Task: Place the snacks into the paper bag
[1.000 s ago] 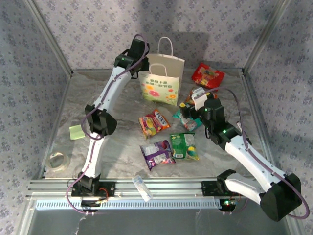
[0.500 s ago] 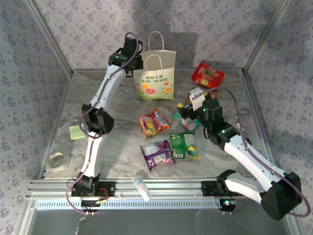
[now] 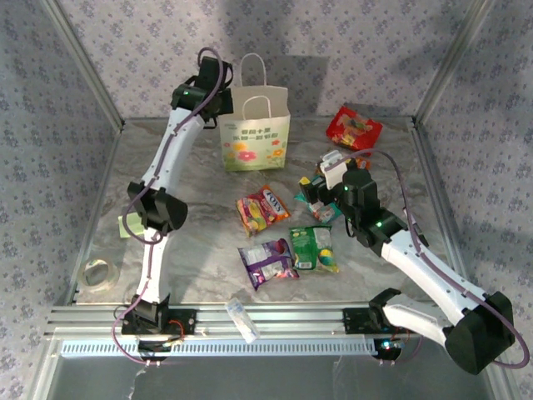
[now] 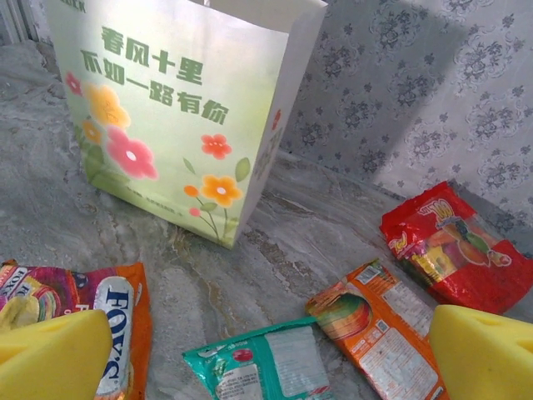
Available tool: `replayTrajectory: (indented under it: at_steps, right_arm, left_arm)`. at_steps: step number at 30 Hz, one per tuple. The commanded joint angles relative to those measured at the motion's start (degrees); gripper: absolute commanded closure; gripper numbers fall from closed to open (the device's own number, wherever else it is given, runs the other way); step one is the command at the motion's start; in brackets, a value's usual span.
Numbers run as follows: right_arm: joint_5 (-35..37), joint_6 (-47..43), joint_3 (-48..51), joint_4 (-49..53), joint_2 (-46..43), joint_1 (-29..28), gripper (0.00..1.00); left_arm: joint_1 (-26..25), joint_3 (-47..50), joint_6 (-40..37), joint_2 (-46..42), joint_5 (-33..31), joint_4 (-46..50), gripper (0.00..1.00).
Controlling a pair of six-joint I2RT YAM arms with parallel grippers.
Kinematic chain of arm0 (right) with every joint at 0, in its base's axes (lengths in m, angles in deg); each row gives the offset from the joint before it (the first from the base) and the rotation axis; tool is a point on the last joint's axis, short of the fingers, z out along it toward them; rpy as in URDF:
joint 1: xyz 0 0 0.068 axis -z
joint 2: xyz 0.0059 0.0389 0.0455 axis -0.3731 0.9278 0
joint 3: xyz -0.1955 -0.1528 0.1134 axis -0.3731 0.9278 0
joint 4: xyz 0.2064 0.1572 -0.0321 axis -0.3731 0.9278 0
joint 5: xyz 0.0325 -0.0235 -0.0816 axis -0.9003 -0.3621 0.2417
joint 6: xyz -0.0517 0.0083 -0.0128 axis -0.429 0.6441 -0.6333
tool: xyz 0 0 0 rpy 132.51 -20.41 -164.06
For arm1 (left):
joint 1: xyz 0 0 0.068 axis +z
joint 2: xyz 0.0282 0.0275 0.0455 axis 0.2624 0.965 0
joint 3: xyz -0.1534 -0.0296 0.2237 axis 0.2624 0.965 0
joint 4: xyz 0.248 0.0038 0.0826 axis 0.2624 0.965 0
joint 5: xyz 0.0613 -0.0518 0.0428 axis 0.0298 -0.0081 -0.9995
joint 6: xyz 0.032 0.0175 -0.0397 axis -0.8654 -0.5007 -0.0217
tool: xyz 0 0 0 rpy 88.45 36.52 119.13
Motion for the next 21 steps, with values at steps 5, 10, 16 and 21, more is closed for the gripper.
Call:
replayTrajectory:
  at_steps: [5, 10, 16, 21]
  right_arm:
    - [0.6, -0.5, -1.6, 0.5, -0.4, -0.5, 0.0]
    - [0.7, -0.7, -1.5, 0.8, -0.8, -0.7, 0.0]
    - [0.9, -0.8, -1.1, 1.0, -1.3, -0.8, 0.0]
    - [0.6, -0.9, -1.5, 0.9, -0.7, -0.8, 0.0]
  left_arm:
    - [1.9, 3.8, 1.4, -5.0, 0.2, 2.2, 0.87]
    - [2.5, 3.7, 2.0, -4.9, 1.7, 2.6, 0.84]
    - [2.8, 4.1, 2.3, -4.5, 0.5, 5.0, 0.75]
    - [2.8, 4.2, 1.7, -5.5, 0.5, 5.7, 0.68]
